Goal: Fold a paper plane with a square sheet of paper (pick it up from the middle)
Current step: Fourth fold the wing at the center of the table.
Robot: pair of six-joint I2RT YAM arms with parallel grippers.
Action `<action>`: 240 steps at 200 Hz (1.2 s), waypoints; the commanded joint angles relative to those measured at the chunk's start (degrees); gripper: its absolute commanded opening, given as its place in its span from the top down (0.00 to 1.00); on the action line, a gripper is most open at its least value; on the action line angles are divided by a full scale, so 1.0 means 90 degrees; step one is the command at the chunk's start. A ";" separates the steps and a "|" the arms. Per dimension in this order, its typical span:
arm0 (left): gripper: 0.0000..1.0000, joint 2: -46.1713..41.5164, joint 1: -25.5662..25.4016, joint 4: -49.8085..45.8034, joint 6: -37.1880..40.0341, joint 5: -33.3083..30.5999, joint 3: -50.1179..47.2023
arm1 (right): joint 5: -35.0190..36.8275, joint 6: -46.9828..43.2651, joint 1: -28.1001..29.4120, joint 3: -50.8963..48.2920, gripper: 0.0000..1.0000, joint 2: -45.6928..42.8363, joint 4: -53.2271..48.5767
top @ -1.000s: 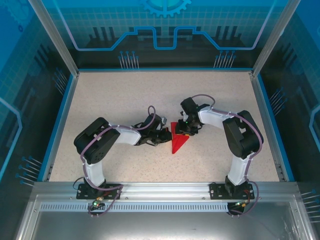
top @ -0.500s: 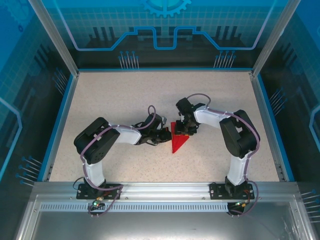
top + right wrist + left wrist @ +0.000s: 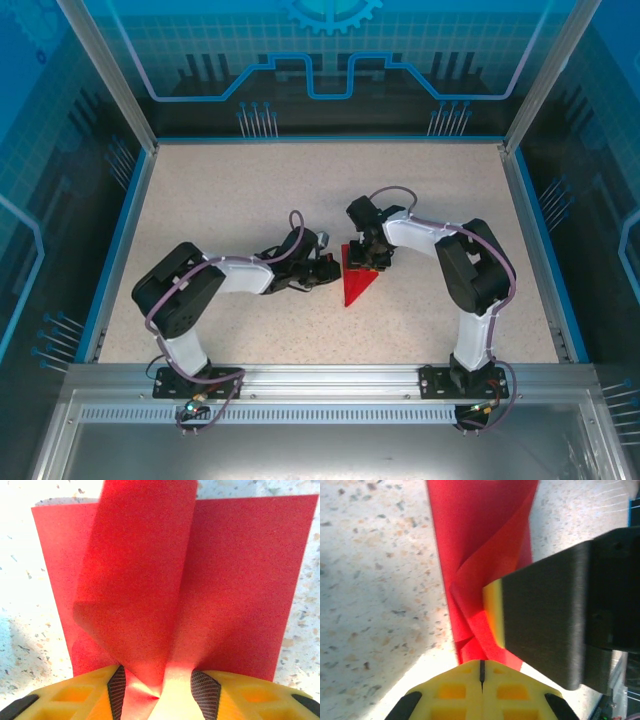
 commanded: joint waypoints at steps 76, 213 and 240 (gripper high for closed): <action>0.93 -0.0173 -0.0485 0.1267 -0.0232 0.0461 -0.0396 | -0.0314 0.0084 0.0035 -0.0570 0.50 0.0688 0.0187; 0.95 0.0384 -0.0554 0.0265 -0.0124 -0.0181 0.0024 | -0.0854 -0.0006 -0.0158 -0.0714 0.49 0.0342 0.0449; 0.96 0.0417 -0.0554 0.0143 -0.0106 -0.0263 0.0054 | -0.1187 -0.0118 -0.0275 -0.0906 0.48 0.0099 0.0758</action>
